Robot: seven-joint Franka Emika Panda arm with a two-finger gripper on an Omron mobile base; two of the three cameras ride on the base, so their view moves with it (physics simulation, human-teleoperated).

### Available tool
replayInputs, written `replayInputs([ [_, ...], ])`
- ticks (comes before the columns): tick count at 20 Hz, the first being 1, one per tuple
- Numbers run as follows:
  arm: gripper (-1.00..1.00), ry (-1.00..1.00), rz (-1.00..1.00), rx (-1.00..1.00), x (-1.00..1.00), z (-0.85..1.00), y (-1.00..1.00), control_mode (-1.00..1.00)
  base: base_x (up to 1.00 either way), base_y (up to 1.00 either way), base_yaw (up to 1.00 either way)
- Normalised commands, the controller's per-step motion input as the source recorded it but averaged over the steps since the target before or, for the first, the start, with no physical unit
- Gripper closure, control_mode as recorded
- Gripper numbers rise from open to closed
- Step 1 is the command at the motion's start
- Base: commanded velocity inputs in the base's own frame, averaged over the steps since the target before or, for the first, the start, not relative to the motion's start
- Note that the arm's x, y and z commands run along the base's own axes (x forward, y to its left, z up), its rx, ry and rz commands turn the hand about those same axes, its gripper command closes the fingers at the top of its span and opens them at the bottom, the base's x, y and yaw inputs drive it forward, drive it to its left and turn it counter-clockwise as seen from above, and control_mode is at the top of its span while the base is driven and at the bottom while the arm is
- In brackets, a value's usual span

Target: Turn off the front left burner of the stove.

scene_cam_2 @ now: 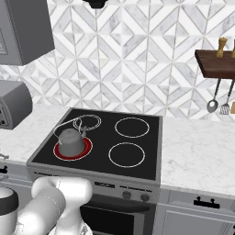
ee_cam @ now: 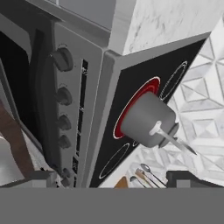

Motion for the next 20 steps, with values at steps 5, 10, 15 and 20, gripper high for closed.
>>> replayInputs([
  [5, -1.00, 0.00, 0.05, -0.04, -0.19, -0.35, -0.10, -1.00, 0.00, 0.00, 0.00],
  [10, -1.00, 0.00, 0.04, -0.06, -0.03, -0.13, -0.23, -1.00, 0.00, 0.00, 0.00],
  [15, -1.00, 0.01, 0.10, -0.10, 0.00, -0.10, -0.12, -1.00, 0.00, 0.00, 0.00],
  [20, -1.00, 0.08, 0.15, -0.18, 0.00, -0.18, 0.00, -1.00, 0.00, 0.00, 0.00],
])
